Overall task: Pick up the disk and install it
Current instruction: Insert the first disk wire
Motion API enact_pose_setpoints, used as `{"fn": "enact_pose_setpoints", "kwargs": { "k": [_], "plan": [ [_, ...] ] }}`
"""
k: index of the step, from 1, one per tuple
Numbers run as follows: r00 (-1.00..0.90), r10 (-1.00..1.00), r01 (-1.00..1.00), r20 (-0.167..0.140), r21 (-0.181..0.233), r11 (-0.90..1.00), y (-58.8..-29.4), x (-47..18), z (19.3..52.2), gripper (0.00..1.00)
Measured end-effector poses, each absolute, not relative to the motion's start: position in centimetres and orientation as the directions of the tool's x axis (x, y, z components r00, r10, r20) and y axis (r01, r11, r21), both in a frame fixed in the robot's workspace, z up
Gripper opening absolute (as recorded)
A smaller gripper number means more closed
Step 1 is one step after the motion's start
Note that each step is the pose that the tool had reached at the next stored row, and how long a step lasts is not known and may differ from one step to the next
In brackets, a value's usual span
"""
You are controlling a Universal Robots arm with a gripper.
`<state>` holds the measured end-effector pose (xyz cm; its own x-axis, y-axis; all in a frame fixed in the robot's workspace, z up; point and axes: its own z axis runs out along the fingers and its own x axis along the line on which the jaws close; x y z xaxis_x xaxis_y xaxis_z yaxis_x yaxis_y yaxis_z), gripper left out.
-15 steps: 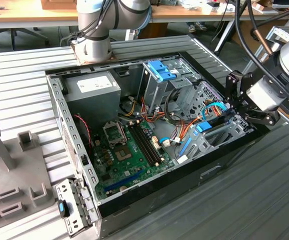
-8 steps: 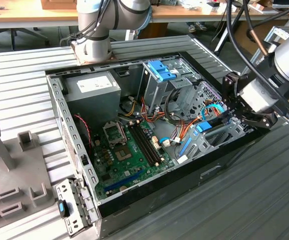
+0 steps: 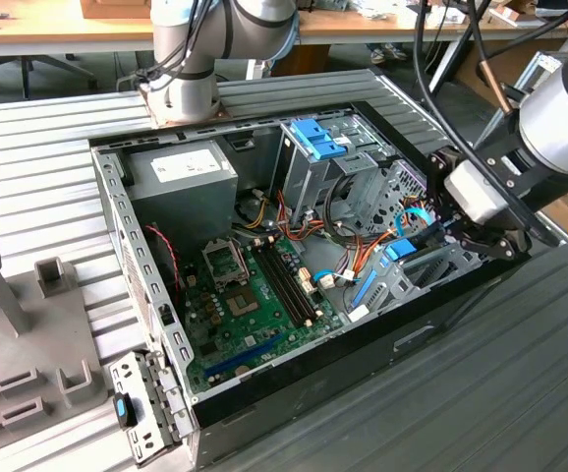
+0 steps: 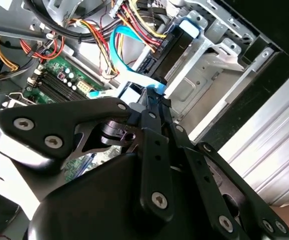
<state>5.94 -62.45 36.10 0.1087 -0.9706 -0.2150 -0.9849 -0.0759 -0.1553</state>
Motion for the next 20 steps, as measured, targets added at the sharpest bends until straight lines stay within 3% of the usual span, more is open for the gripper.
{"fn": "enact_pose_setpoints", "kwargs": {
  "k": [3,8,20],
  "plan": [
    [0.106,-0.971,-0.985,-0.215,-0.155,-0.073,-62.0,5.6,36.1,0.15],
    [0.106,-0.983,-0.985,-0.15,-0.152,-0.083,-61.4,5.6,36.1,0.15],
    [0.048,-0.989,-0.988,-0.142,-0.151,-0.027,-59.8,5.6,36.0,0.15]
  ]
}}
